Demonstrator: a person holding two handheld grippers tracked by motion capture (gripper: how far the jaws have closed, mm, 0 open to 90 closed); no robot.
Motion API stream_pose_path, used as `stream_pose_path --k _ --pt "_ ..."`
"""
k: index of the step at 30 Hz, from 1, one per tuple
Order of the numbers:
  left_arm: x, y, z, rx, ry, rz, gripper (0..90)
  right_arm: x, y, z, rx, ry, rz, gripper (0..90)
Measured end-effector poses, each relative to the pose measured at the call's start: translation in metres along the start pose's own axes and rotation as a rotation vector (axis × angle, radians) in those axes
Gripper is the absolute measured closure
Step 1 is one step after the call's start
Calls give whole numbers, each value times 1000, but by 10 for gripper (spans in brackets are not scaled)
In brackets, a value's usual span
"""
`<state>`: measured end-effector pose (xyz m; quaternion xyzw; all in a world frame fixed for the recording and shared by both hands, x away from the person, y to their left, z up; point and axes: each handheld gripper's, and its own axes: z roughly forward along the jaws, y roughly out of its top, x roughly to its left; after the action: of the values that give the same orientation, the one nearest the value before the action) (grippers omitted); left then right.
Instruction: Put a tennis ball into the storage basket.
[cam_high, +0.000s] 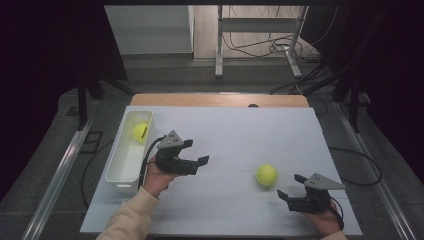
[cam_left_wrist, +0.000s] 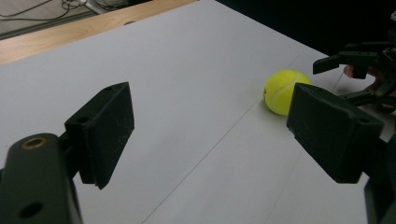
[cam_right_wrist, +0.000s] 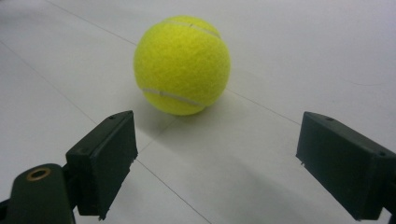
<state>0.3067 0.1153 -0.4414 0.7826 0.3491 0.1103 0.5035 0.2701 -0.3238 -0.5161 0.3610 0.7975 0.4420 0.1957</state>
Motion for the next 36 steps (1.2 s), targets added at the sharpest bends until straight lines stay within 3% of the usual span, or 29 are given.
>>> stream_pose_path --k 26,36 --pt "-14 5 49 35 -86 0 159 -1 -1 -1 5 -4 -4 128" --pt "-20 9 58 43 -96 18 160 -1 -1 1 7 0 -8 128"
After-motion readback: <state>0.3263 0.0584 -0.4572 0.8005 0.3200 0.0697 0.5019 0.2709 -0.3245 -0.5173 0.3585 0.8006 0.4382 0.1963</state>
